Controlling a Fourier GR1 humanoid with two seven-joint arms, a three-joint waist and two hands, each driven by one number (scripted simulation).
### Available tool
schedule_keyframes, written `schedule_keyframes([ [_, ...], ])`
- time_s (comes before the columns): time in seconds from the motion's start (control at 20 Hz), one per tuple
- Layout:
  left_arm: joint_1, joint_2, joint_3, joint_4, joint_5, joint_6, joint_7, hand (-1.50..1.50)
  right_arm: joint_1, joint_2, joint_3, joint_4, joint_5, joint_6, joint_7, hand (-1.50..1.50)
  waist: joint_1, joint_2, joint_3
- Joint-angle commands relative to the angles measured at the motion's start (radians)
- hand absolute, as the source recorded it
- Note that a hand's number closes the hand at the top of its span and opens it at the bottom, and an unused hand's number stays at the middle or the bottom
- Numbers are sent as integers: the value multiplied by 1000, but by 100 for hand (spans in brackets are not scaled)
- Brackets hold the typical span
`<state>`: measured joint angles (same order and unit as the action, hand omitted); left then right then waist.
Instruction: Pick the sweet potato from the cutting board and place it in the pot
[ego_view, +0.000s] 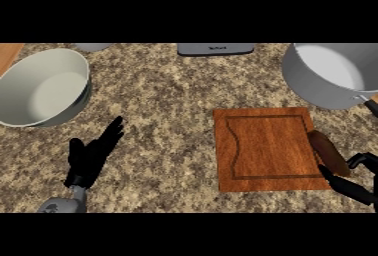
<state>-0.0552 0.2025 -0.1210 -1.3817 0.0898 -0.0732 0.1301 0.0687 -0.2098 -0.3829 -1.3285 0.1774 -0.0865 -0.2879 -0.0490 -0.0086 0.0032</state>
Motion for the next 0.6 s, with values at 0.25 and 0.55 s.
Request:
schedule_keyframes([
  [0.25,-20,-27,-12,-37,-18,-18,52,0,-5,-102,-236,207,-138,-47,-152,150,48,8,-3],
  [0.55,11,-46,-27,-54,-43,-16,40,0,-11,-161,-199,81,-27,-145,-28,150,51,8,-3],
])
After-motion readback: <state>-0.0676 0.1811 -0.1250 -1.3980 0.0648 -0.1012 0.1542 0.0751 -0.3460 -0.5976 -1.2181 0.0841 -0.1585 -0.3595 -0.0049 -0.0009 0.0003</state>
